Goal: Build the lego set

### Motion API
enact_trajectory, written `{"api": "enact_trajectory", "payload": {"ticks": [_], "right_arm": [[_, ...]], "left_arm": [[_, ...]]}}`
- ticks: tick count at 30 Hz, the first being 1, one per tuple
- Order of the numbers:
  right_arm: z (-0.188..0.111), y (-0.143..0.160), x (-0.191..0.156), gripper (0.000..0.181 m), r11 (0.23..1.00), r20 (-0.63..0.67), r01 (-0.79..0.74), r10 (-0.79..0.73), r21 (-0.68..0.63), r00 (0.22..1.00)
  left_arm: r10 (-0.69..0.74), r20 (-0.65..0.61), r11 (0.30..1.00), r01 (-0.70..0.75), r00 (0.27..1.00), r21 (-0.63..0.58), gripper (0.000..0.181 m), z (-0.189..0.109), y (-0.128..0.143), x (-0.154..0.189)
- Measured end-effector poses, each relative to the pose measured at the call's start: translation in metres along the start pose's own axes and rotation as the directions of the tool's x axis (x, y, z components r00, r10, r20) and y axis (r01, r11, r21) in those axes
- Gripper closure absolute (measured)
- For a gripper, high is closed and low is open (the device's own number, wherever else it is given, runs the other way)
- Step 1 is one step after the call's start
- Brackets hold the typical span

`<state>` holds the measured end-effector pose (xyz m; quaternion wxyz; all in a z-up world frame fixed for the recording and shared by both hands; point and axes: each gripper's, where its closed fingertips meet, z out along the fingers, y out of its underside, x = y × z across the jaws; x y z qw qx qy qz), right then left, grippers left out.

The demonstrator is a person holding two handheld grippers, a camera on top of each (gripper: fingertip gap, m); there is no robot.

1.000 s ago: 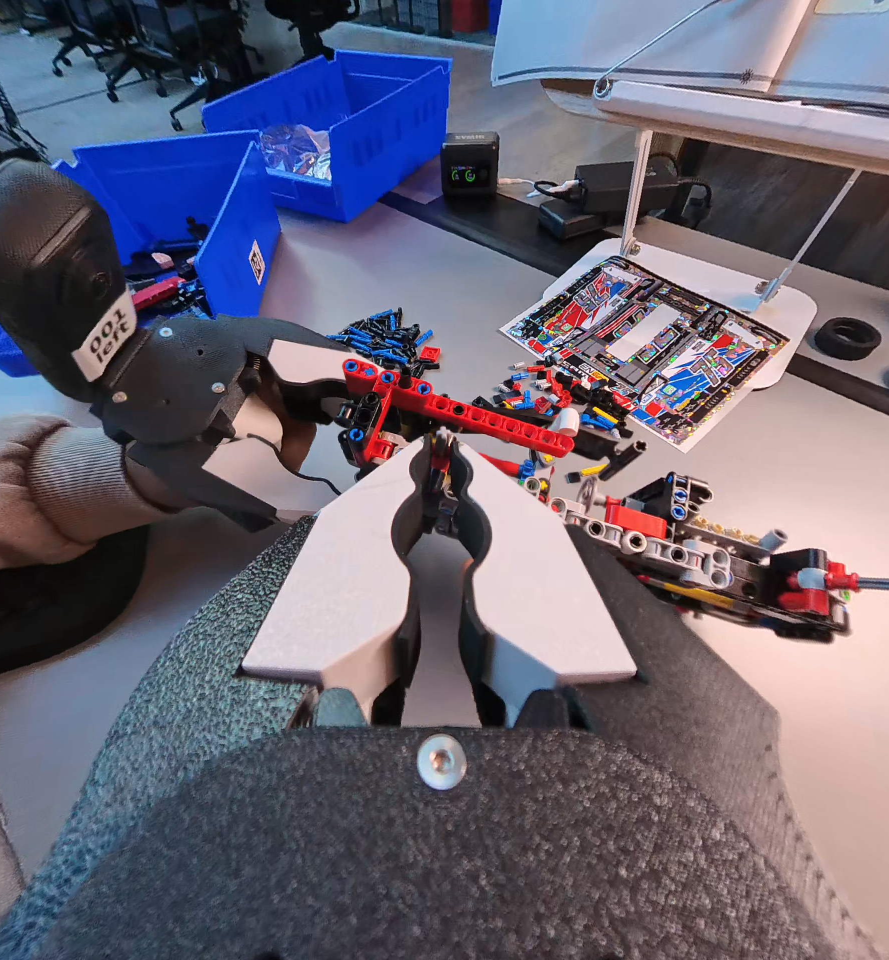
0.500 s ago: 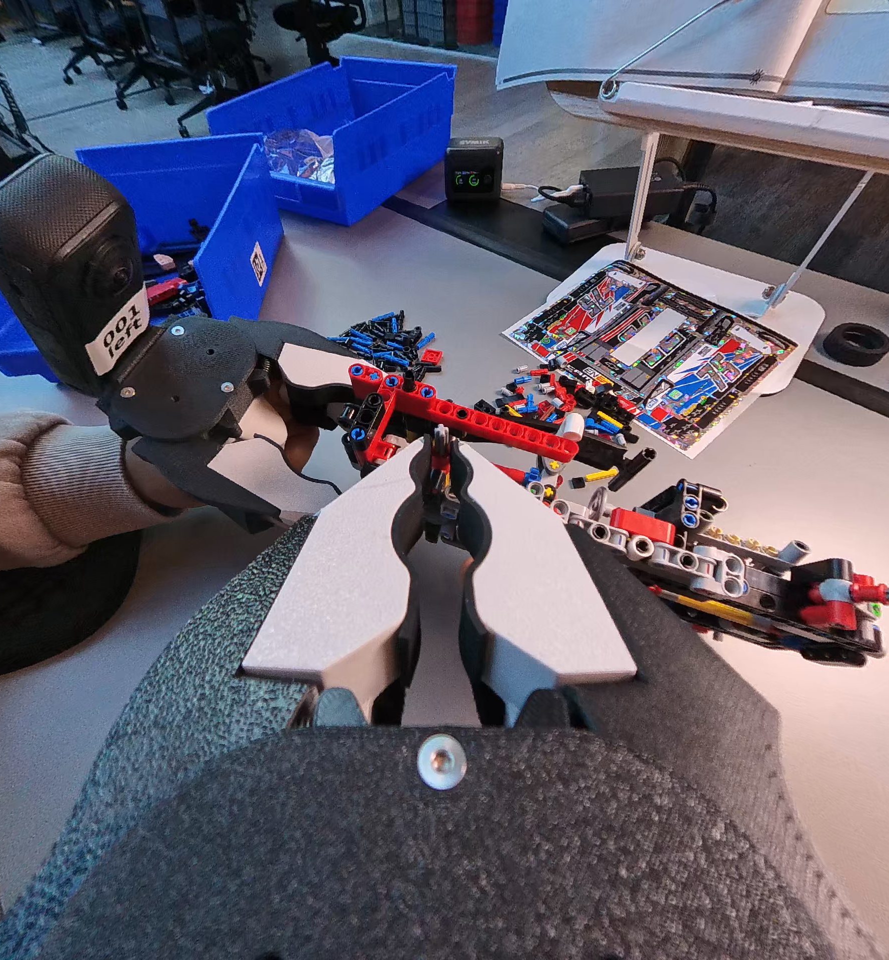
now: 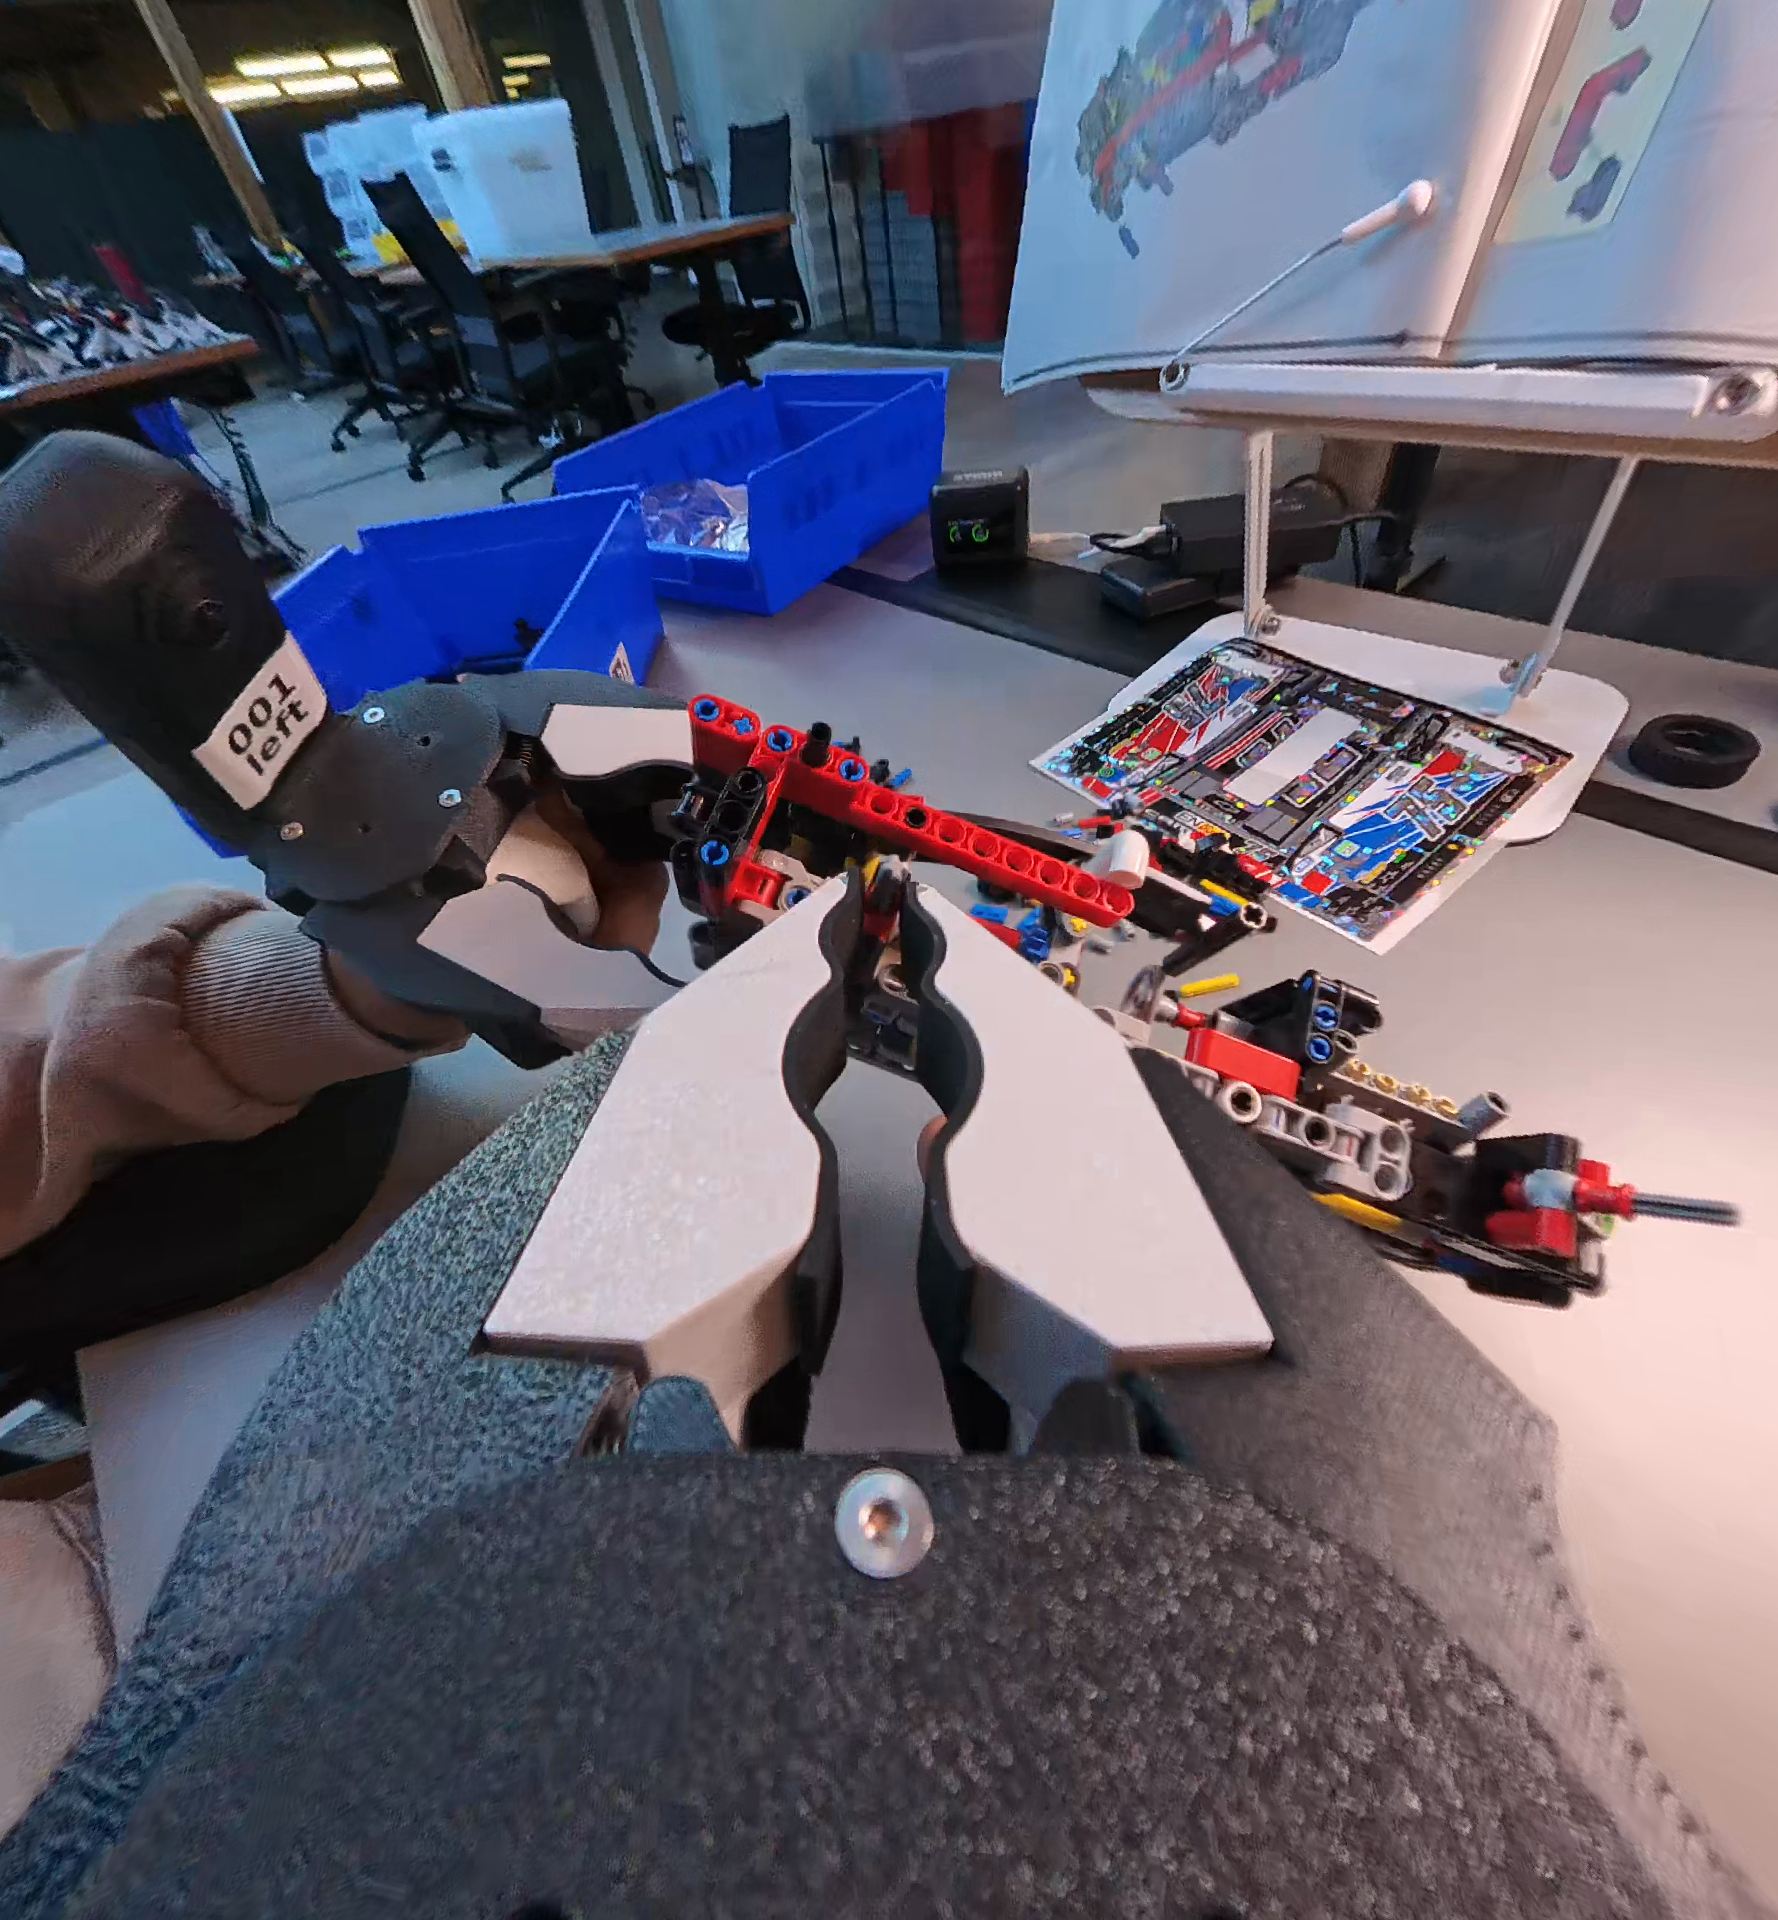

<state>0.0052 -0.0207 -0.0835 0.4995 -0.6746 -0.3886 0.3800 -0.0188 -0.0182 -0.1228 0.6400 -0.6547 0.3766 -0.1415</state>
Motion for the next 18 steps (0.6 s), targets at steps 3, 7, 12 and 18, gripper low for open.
{"api": "enact_trajectory", "payload": {"ticks": [3, 7, 12, 18], "right_arm": [[-0.024, -0.004, 0.0, 0.178, 0.997, 0.029, 0.002, -0.004, 0.078, 1.0], [-0.05, -0.006, -0.002, 0.178, 0.984, 0.126, -0.084, 0.065, 0.155, 0.99], [-0.063, -0.003, -0.005, 0.178, 0.97, 0.212, -0.132, 0.088, 0.202, 0.973], [-0.068, 0.009, -0.011, 0.178, 0.974, 0.254, -0.127, 0.076, 0.189, 0.964]], "left_arm": [[0.074, -0.004, 0.996, -0.074, 0.997, 0.049, 0.114, 0.002, -0.023, 0.014], [0.127, -0.023, 0.987, -0.124, 0.992, 0.106, 0.114, 0.004, -0.047, 0.032], [0.183, -0.029, 0.975, -0.177, 0.983, 0.134, 0.114, 0.003, -0.056, 0.044], [0.269, -0.03, 0.957, -0.264, 0.963, 0.118, 0.114, 0.002, -0.05, 0.053]]}}
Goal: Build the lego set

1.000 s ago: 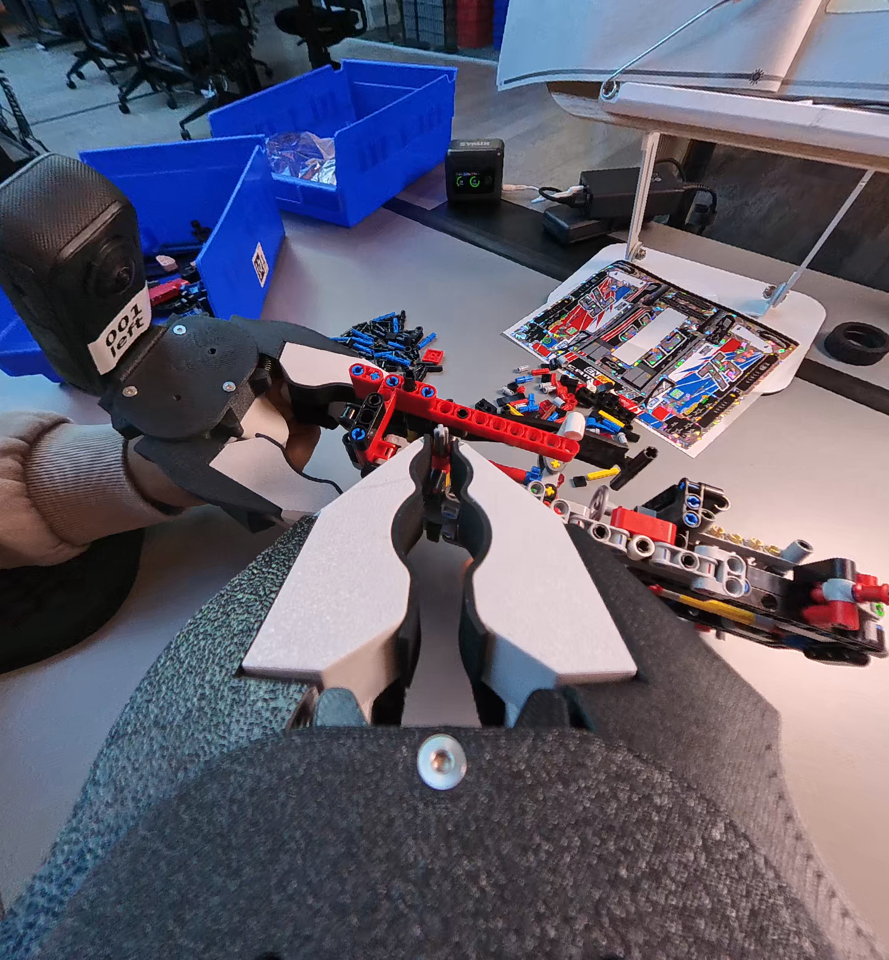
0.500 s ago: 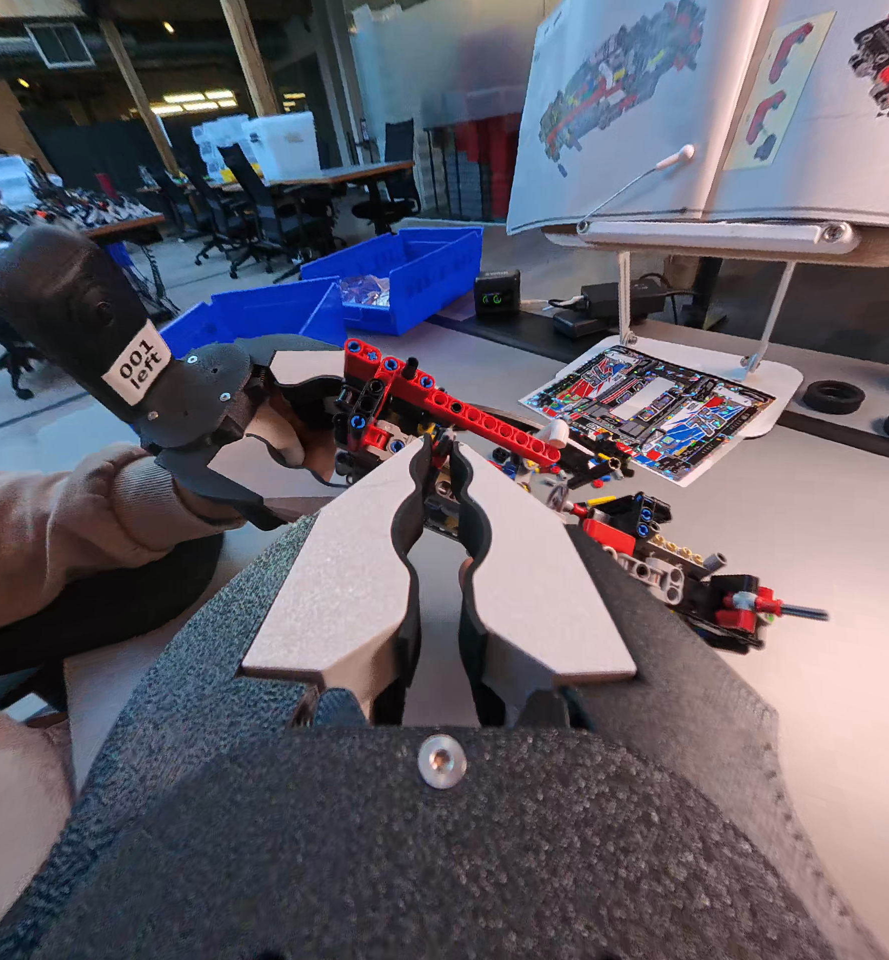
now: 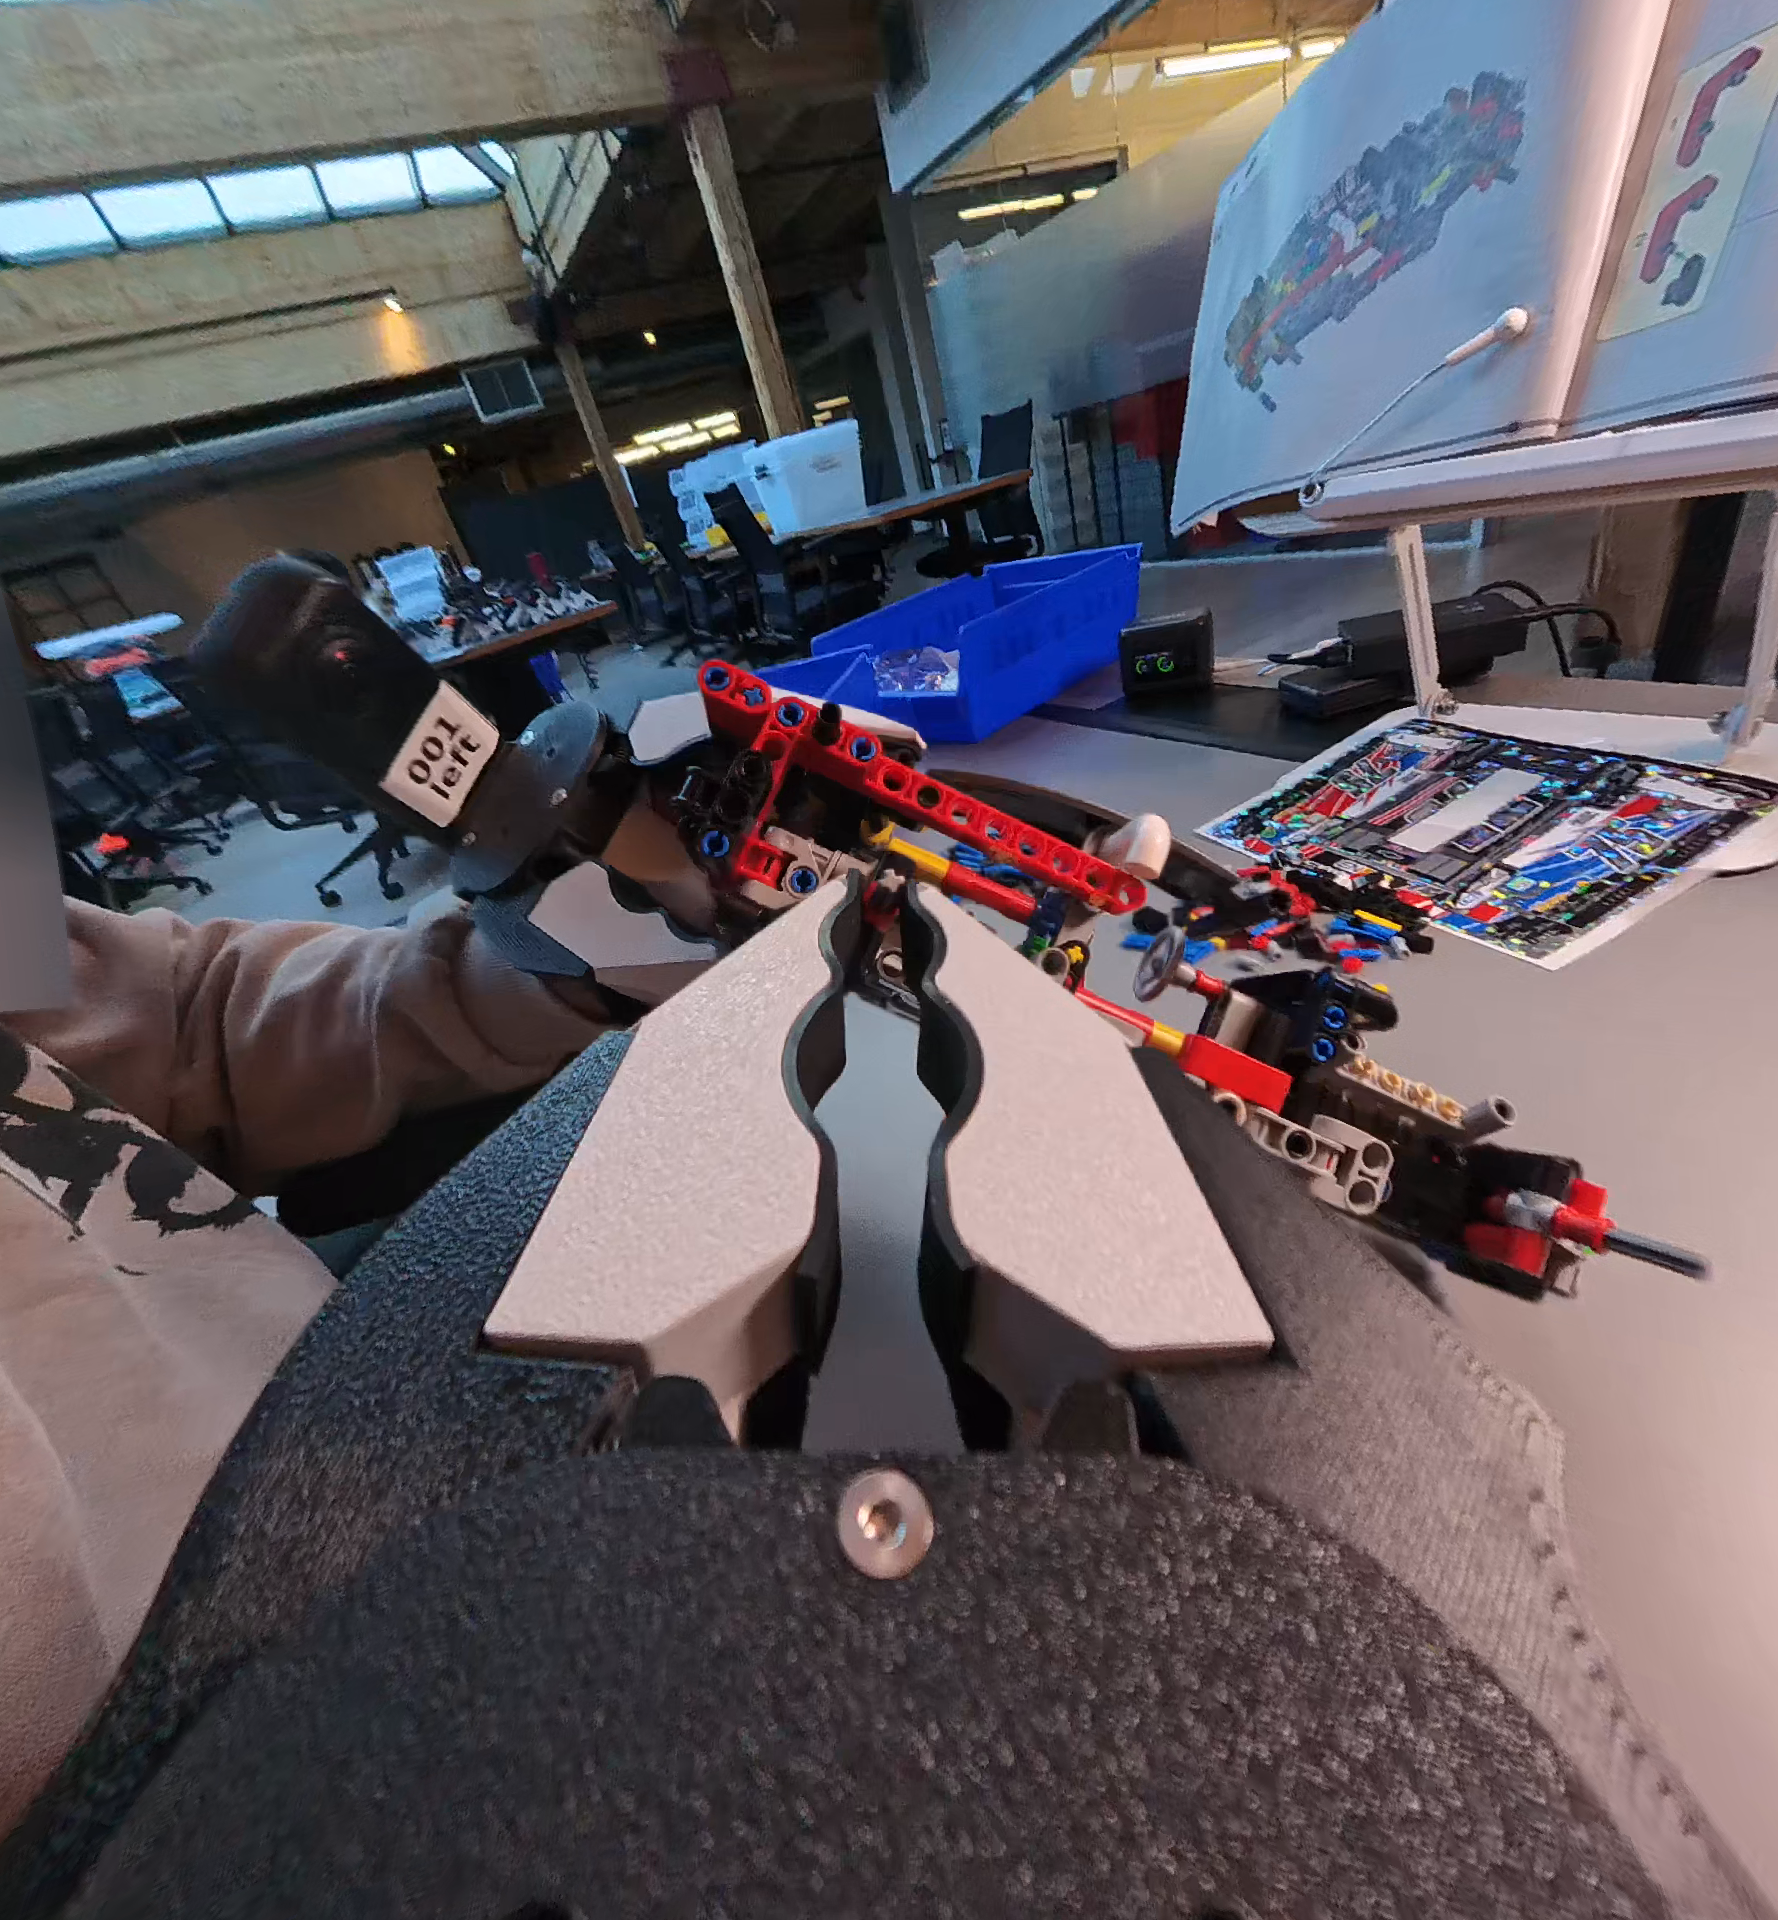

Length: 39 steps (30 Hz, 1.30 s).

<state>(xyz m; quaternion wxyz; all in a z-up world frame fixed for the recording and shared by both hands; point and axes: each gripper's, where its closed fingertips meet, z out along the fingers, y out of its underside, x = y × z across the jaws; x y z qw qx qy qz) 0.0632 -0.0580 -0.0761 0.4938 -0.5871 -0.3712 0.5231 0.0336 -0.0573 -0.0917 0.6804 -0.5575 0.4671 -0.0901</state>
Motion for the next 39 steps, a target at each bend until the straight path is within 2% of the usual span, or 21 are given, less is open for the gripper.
{"api": "enact_trajectory", "payload": {"ticks": [3, 5, 7, 9, 14, 19, 24, 26, 30, 34, 39], "right_arm": [[-0.005, 0.006, 0.007, 0.174, 0.984, -0.158, 0.086, -0.111, -0.153, 0.981], [-0.013, 0.004, 0.012, 0.176, 0.942, -0.293, 0.169, -0.255, -0.289, 0.921], [-0.025, 0.0, 0.013, 0.181, 0.894, -0.399, 0.18, -0.353, -0.41, 0.846], [-0.029, 0.008, 0.004, 0.181, 0.851, -0.414, 0.133, -0.377, -0.508, 0.828], [-0.035, 0.059, -0.003, 0.181, 0.692, -0.391, 0.038, -0.451, -0.721, 0.802], [-0.035, 0.084, 0.02, 0.181, 0.651, -0.449, -0.035, -0.483, -0.759, 0.752], [-0.039, 0.091, 0.044, 0.181, 0.63, -0.487, -0.021, -0.578, -0.776, 0.655], [-0.039, 0.095, 0.049, 0.181, 0.626, -0.49, -0.019, -0.591, -0.78, 0.641], [-0.035, 0.107, 0.048, 0.181, 0.65, -0.491, -0.039, -0.533, -0.759, 0.689], [-0.022, 0.109, 0.036, 0.181, 0.745, -0.508, -0.117, -0.322, -0.657, 0.799], [-0.019, 0.102, 0.042, 0.181, 0.759, -0.521, -0.115, -0.322, -0.641, 0.79]], "left_arm": [[0.072, 0.023, 0.997, -0.071, 0.997, -0.041, 0.114, 0.004, 0.005, 0.002], [0.122, 0.03, 0.991, -0.12, 0.992, -0.055, 0.115, 0.007, 0.006, 0.006], [0.17, 0.041, 0.983, -0.167, 0.985, -0.072, 0.115, 0.011, 0.009, 0.009], [0.227, 0.049, 0.97, -0.222, 0.973, -0.099, 0.115, 0.014, 0.013, 0.012], [0.336, 0.073, 0.931, -0.32, 0.939, -0.174, 0.115, 0.021, 0.021, 0.018], [0.348, 0.089, 0.919, -0.321, 0.933, -0.229, 0.115, 0.029, 0.018, 0.017], [0.409, 0.102, 0.893, -0.375, 0.907, -0.251, 0.115, 0.032, 0.015, 0.021], [0.442, 0.104, 0.878, -0.406, 0.891, -0.254, 0.115, 0.032, 0.015, 0.025], [0.429, 0.101, 0.885, -0.396, 0.898, -0.244, 0.116, 0.031, 0.015, 0.025], [0.306, 0.115, 0.939, -0.279, 0.945, -0.203, 0.115, 0.027, 0.007, 0.008], [0.133, 0.126, 0.982, -0.114, 0.983, -0.153, 0.115, 0.023, 0.001, -0.02]]}}
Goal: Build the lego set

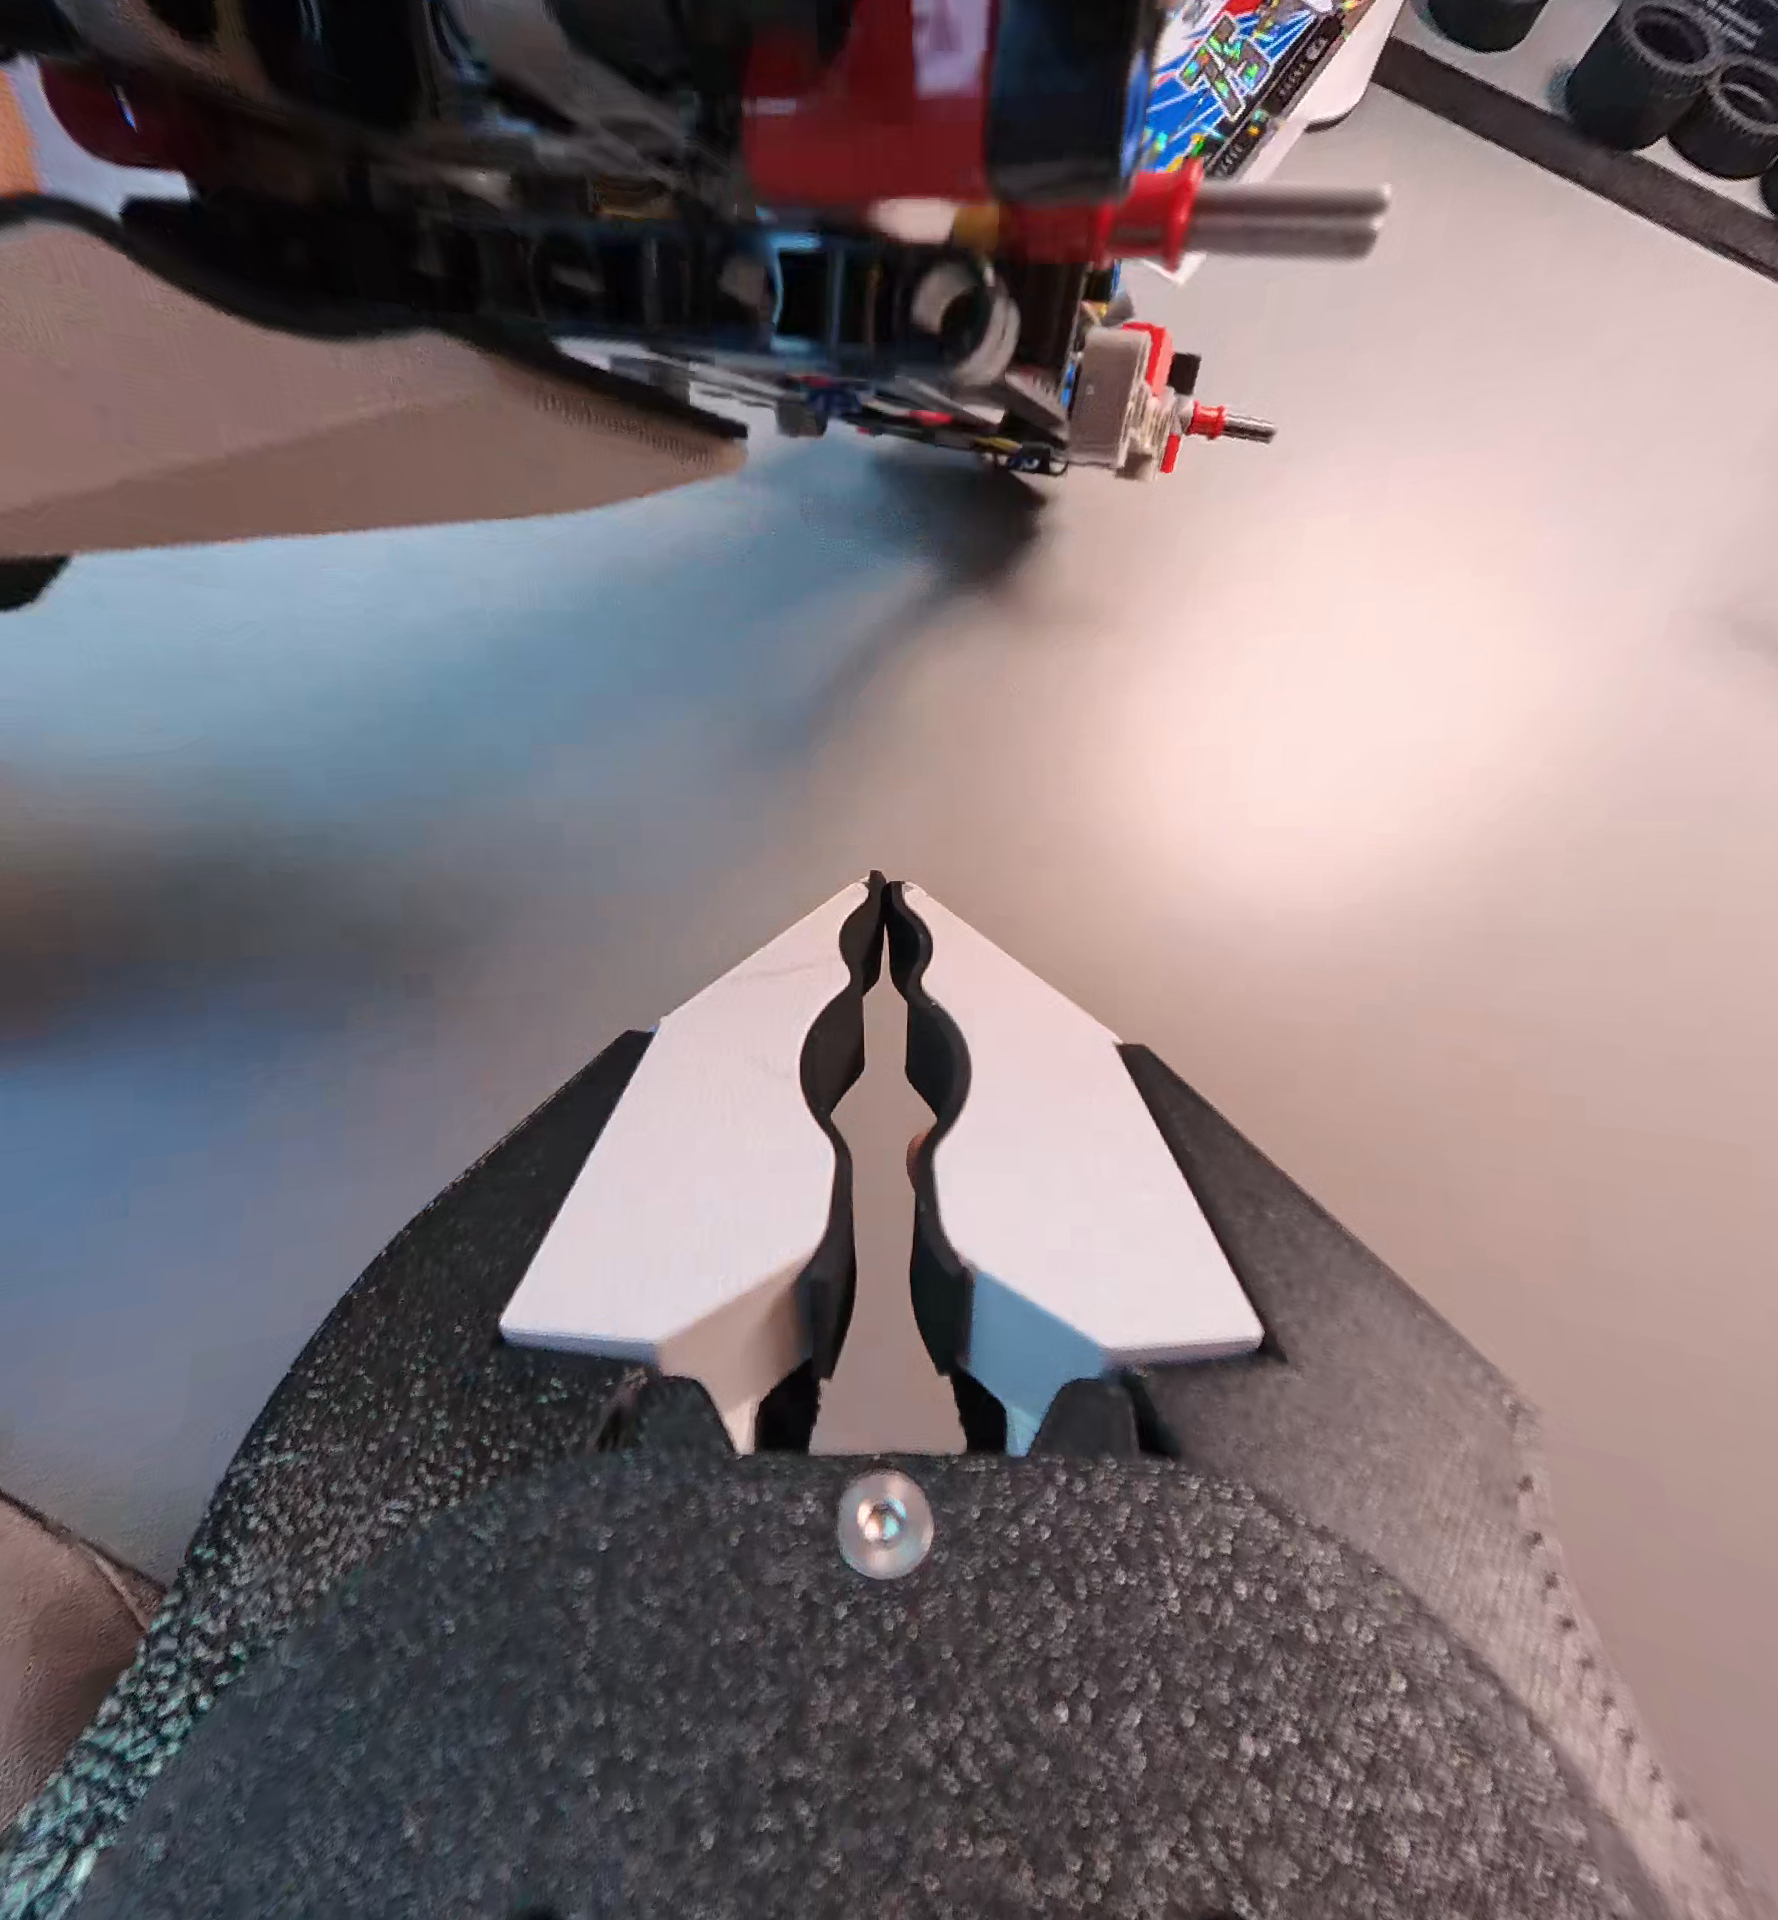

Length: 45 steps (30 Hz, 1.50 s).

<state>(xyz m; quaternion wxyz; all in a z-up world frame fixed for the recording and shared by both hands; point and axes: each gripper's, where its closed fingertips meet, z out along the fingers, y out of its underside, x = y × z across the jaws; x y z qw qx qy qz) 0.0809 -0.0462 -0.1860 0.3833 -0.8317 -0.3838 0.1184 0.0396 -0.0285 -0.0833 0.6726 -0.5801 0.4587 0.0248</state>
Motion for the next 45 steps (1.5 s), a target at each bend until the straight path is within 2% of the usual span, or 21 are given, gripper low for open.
{"api": "enact_trajectory", "payload": {"ticks": [7, 9, 14, 17, 19, 22, 25, 29, 31, 33, 34, 36, 41, 45], "right_arm": [[0.002, -0.018, -0.004, 0.181, 0.999, 0.001, 0.03, -0.03, 0.039, 1.0], [0.0, -0.028, 0.001, 0.181, 0.994, -0.006, 0.06, -0.059, 0.094, 0.998], [-0.011, -0.059, 0.011, 0.154, 0.932, 0.047, 0.18, -0.204, 0.313, 0.978], [-0.03, -0.07, -0.017, 0.153, 0.839, 0.168, 0.296, -0.408, 0.457, 0.897], [-0.039, -0.071, -0.03, 0.152, 0.796, 0.218, 0.343, -0.499, 0.499, 0.839], [-0.045, -0.068, -0.041, 0.181, 0.755, 0.266, 0.394, -0.585, 0.524, 0.766], [-0.038, -0.048, -0.053, 0.181, 0.744, 0.322, 0.476, -0.646, 0.468, 0.693], [-0.046, -0.053, -0.049, 0.176, 0.73, 0.288, 0.419, -0.628, 0.54, 0.723], [-0.05, -0.052, -0.043, 0.165, 0.741, 0.299, 0.383, -0.605, 0.552, 0.738], [-0.043, -0.047, -0.039, 0.156, 0.757, 0.291, 0.399, -0.594, 0.518, 0.75], [-0.038, -0.044, -0.039, 0.158, 0.755, 0.276, 0.417, -0.6, 0.507, 0.751], [-0.03, -0.046, -0.04, 0.175, 0.741, 0.226, 0.438, -0.605, 0.509, 0.763], [-0.034, -0.041, -0.05, 0.18, 0.727, 0.232, 0.439, -0.621, 0.528, 0.749], [-0.033, -0.027, -0.061, 0.18, 0.723, 0.141, 0.479, -0.612, 0.497, 0.778]], "left_arm": [[-0.063, -0.011, 0.998, 0.064, 0.998, 0.02, 0.115, -0.004, 0.003, -0.01], [-0.056, -0.033, 0.997, 0.057, 0.998, 0.046, 0.115, -0.009, 0.004, -0.008], [-0.013, -0.096, 0.993, 0.024, 0.995, 0.115, 0.115, -0.029, 0.013, 0.001], [0.025, -0.127, 0.991, -0.008, 0.992, 0.134, 0.115, -0.038, 0.018, 0.01], [0.05, -0.153, 0.989, -0.027, 0.987, 0.145, 0.115, -0.042, 0.02, 0.016], [0.081, -0.195, 0.987, -0.052, 0.977, 0.149, 0.115, -0.045, 0.022, 0.027], [0.099, -0.204, 0.987, -0.07, 0.974, 0.144, 0.115, -0.045, 0.024, 0.031], [0.107, -0.205, 0.988, -0.08, 0.973, 0.135, 0.115, -0.049, 0.028, 0.032], [0.109, -0.205, 0.988, -0.083, 0.973, 0.133, 0.115, -0.051, 0.03, 0.032], [0.108, -0.206, 0.988, -0.081, 0.973, 0.135, 0.115, -0.052, 0.031, 0.033], [0.108, -0.207, 0.987, -0.08, 0.972, 0.138, 0.115, -0.052, 0.031, 0.034], [0.121, -0.213, 0.986, -0.093, 0.97, 0.138, 0.115, -0.052, 0.031, 0.037], [0.137, -0.237, 0.987, -0.111, 0.962, 0.119, 0.114, -0.057, 0.037, 0.042], [0.174, -0.255, 0.984, -0.161, 0.951, 0.074, 0.113, -0.06, 0.051, 0.053]]}}
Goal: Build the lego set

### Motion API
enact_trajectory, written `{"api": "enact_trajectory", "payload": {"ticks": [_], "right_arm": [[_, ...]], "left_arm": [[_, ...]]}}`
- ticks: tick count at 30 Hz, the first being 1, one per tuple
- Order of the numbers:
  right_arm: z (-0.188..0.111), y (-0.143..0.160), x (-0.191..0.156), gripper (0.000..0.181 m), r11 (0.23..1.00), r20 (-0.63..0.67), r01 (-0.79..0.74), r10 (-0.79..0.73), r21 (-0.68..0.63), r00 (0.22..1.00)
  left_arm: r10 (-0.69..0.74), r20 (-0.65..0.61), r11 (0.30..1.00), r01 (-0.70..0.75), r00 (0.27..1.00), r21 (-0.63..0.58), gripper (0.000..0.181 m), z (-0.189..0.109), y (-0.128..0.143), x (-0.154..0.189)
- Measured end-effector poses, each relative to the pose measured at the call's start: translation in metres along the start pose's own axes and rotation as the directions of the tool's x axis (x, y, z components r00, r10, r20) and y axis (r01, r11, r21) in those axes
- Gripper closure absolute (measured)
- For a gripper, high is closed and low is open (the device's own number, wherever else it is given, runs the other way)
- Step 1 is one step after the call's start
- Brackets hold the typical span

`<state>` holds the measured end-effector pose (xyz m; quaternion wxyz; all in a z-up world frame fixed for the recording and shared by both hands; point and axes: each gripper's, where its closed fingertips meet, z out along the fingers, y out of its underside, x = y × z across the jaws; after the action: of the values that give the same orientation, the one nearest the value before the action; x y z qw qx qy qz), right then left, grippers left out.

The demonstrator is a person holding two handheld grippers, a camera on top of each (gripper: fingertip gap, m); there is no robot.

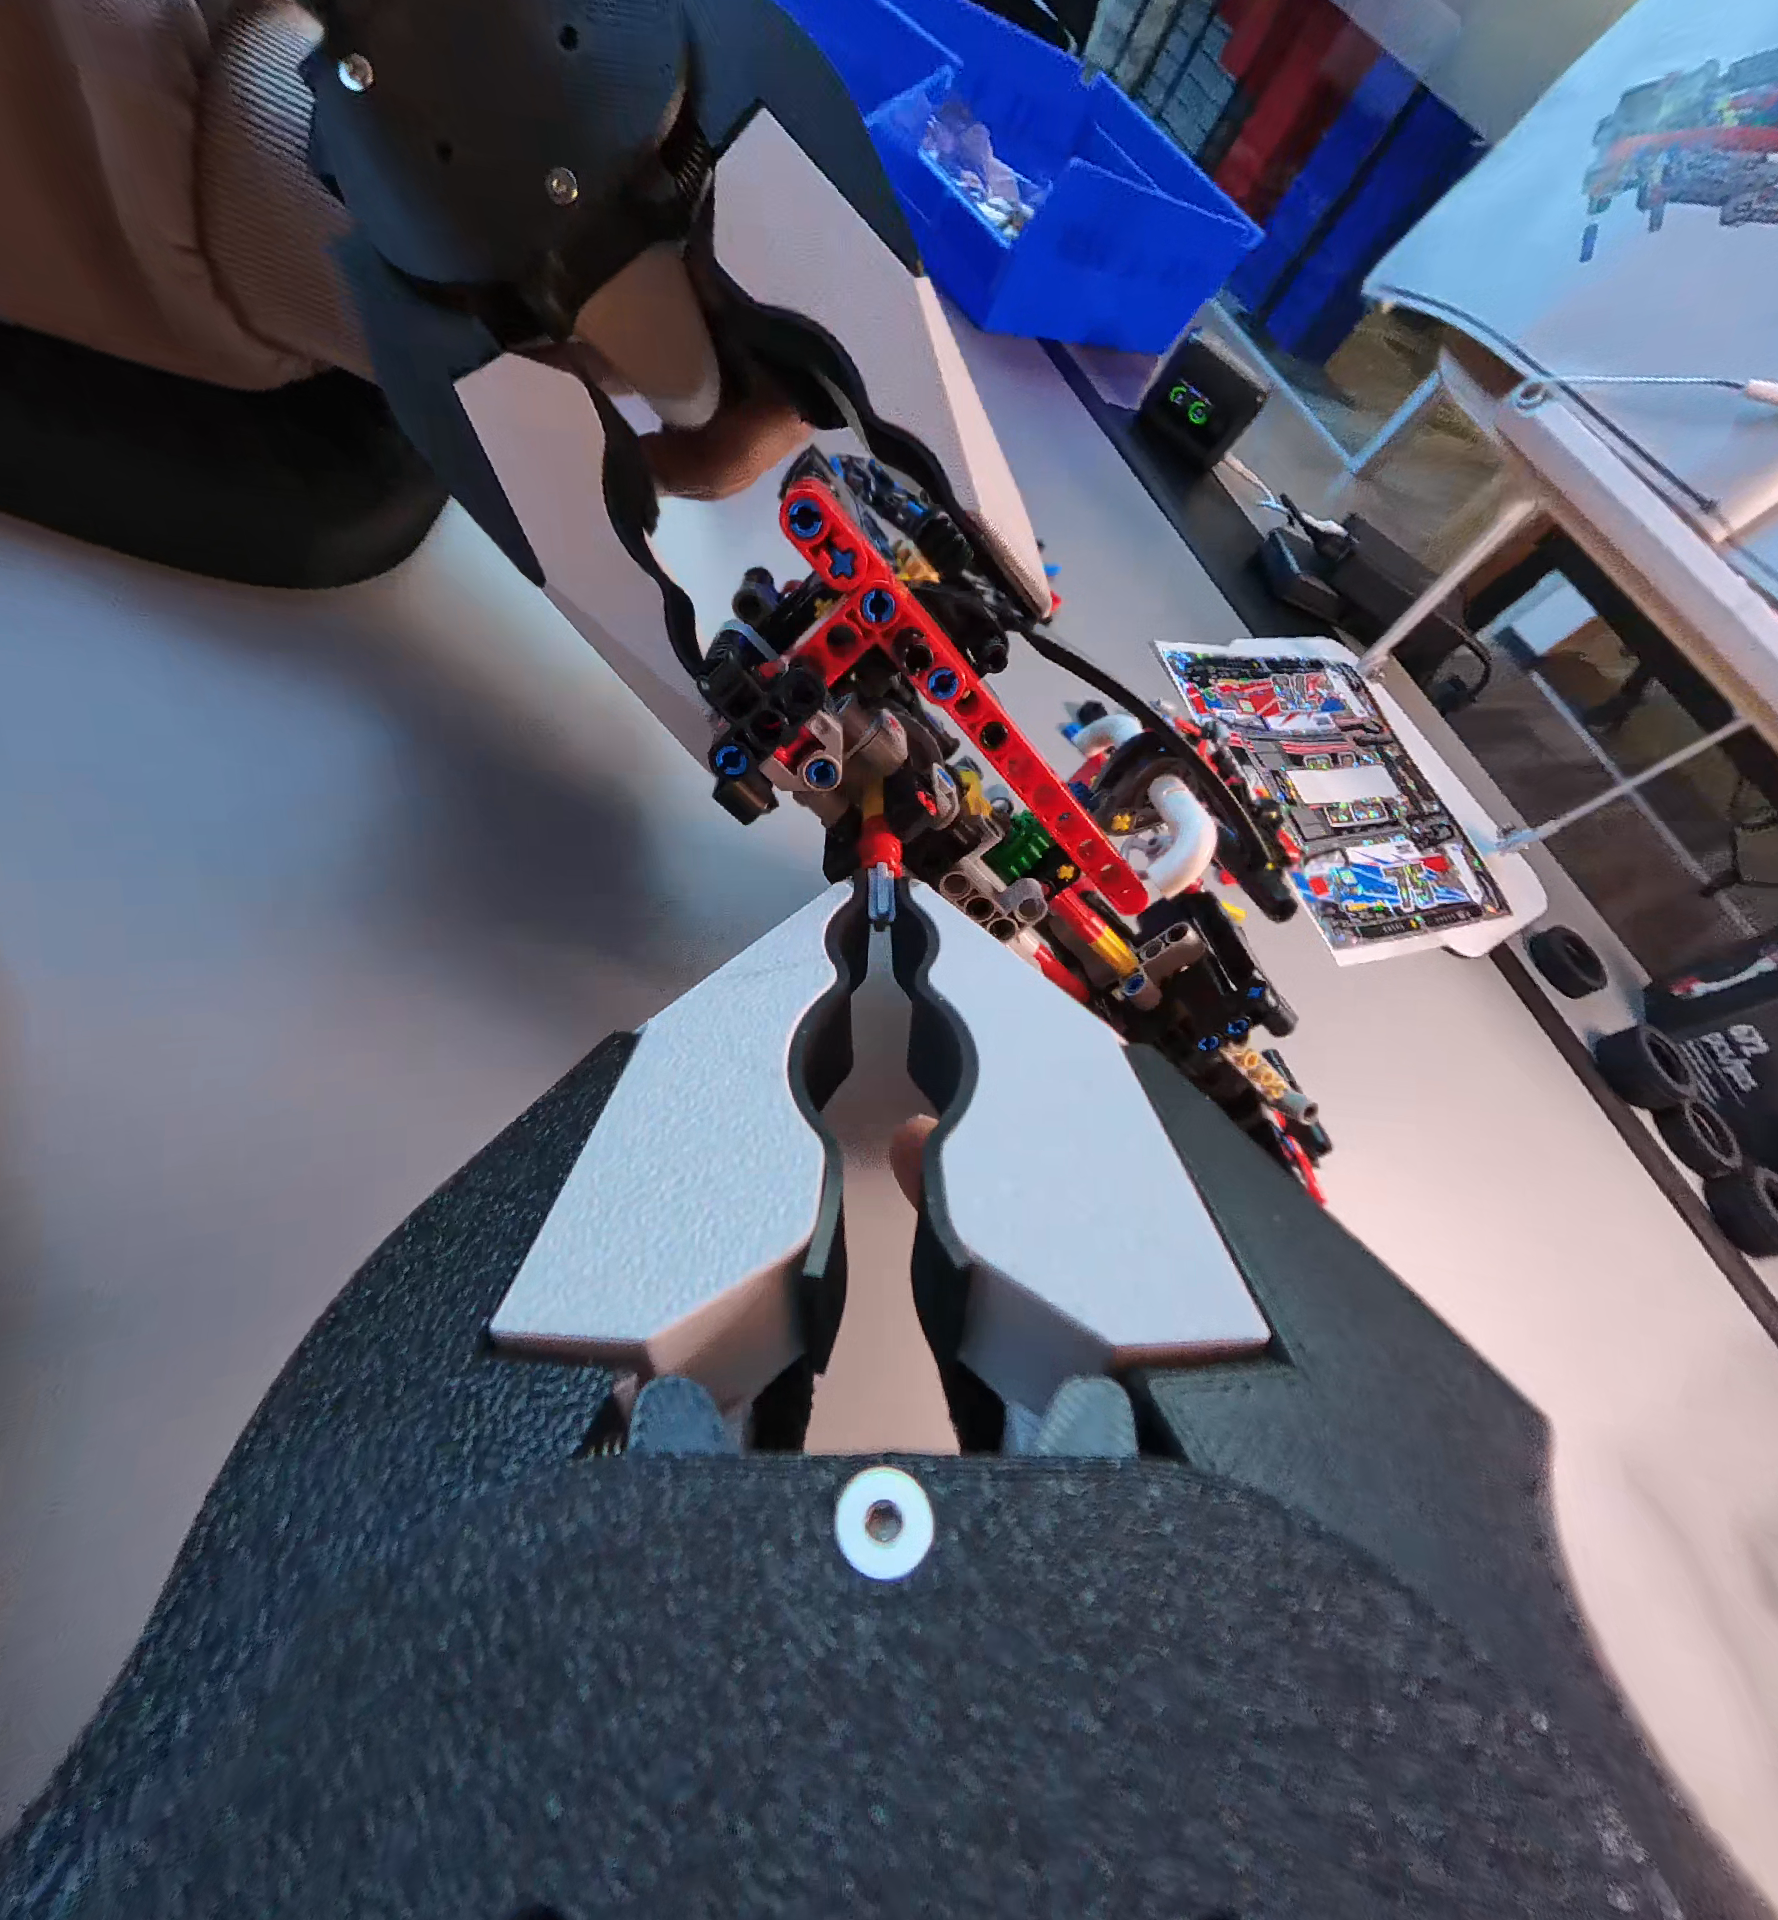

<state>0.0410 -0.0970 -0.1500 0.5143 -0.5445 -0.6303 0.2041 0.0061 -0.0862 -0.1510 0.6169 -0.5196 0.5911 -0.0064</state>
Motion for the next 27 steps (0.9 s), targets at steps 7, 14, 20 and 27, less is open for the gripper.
{"api": "enact_trajectory", "payload": {"ticks": [7, 14, 20, 27], "right_arm": [[0.027, 0.023, -0.016, 0.181, 0.992, -0.138, -0.067, 0.053, -0.105, 0.989], [0.063, 0.033, -0.009, 0.18, 0.962, -0.264, -0.184, 0.127, -0.201, 0.956], [0.085, 0.042, -0.029, 0.177, 0.929, -0.207, -0.24, 0.186, -0.28, 0.96], [0.04, -0.013, -0.015, 0.158, 0.912, 0.067, -0.404, 0.409, -0.078, 0.91]], "left_arm": [[-0.039, -0.081, 0.982, 0.024, 0.996, -0.187, 0.102, 0.012, 0.053, 0.019], [-0.308, -0.119, 0.928, 0.27, 0.944, -0.258, 0.093, -0.008, 0.072, 0.011], [-0.778, -0.118, 0.621, 0.728, 0.617, -0.291, 0.066, -0.012, 0.085, 0.017], [-0.744, -0.051, 0.649, 0.703, 0.666, -0.292, 0.086, -0.009, 0.094, 0.006]]}}
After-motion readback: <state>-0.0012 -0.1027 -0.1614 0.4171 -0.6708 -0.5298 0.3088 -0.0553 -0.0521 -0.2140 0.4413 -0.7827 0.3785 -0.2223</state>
